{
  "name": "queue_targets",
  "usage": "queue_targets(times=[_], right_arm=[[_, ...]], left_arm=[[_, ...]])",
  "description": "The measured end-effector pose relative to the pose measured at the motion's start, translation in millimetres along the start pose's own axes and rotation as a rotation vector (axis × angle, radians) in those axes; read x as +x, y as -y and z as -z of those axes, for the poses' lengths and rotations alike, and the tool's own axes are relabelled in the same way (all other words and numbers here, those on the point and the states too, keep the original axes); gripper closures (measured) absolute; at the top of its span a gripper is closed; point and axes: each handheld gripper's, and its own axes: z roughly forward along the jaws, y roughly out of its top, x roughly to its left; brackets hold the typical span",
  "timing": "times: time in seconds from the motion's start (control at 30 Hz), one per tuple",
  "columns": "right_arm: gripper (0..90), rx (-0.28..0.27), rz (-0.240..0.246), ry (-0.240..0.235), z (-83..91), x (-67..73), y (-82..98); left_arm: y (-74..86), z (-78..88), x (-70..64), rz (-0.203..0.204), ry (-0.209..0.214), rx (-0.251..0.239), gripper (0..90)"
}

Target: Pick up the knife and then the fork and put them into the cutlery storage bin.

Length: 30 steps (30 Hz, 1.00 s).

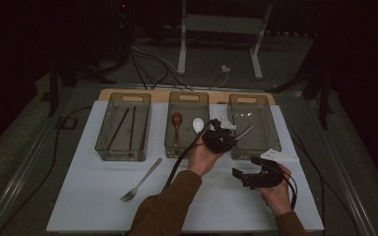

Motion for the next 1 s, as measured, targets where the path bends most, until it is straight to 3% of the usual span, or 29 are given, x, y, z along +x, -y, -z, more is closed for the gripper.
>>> queue_targets(times=[0.53, 1.0], right_arm=[[0.8, -0.01, -0.008, 0.001, 3.0, -2.9, -0.3], [0.8, -0.017, -0.016, -0.005, 4.5, -4.5, -0.4]], left_arm=[[-12.1, -14.3, -0.3, 0.047, -0.001, 0.001, 81.3], [-22.5, -30.7, -2.8, 0.065, 0.01, 0.015, 81.3]])
